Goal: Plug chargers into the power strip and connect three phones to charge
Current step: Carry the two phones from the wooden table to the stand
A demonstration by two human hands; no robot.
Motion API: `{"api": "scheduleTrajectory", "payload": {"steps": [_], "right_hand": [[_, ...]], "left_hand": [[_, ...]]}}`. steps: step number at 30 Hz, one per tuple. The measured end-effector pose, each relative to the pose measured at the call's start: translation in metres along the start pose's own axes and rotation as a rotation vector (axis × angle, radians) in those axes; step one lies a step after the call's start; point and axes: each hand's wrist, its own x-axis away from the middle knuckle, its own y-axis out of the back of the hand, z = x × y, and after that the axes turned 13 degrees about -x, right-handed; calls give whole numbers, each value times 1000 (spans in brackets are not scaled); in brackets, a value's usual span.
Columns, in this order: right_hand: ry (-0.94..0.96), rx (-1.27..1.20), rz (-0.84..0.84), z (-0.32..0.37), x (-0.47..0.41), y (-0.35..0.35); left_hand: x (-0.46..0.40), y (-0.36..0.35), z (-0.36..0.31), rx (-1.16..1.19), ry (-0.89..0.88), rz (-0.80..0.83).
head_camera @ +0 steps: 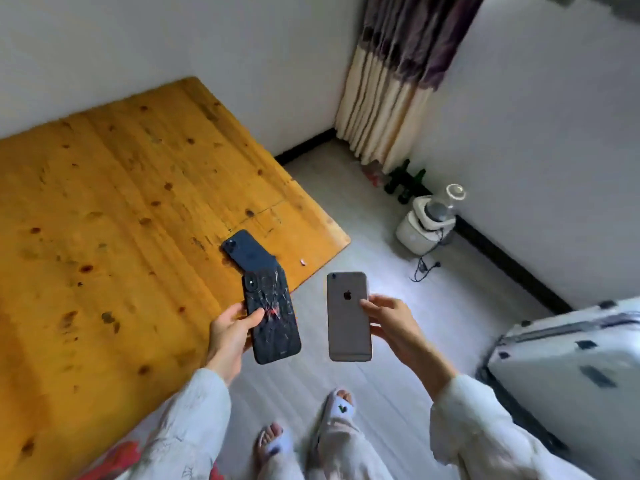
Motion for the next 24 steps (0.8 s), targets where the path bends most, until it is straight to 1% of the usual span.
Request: {"api": "scheduleTrajectory", "payload": {"steps": [4, 7, 10, 12, 15, 18, 24], "right_hand": [[99, -164, -180, 3, 49, 106], [197, -273, -321, 3, 93, 192], [299, -381, -475, -5, 146, 289], [316, -416, -550, -8, 172, 336], [396, -481, -705, -26, 234, 433], [444, -541, -874, -50, 300, 512], [517, -708, -1226, -113, 422, 629]], "left_hand": [[29, -96, -19, -151, -91, 222], [63, -182, -27, -282, -156, 407], [115, -285, -18, -402, -230, 583], [145, -335, -13, -451, -264, 664], [211, -439, 18, -525, -309, 839], [285, -529, 53, -599, -342, 1011], [427, -668, 133, -755, -347, 1354]]}}
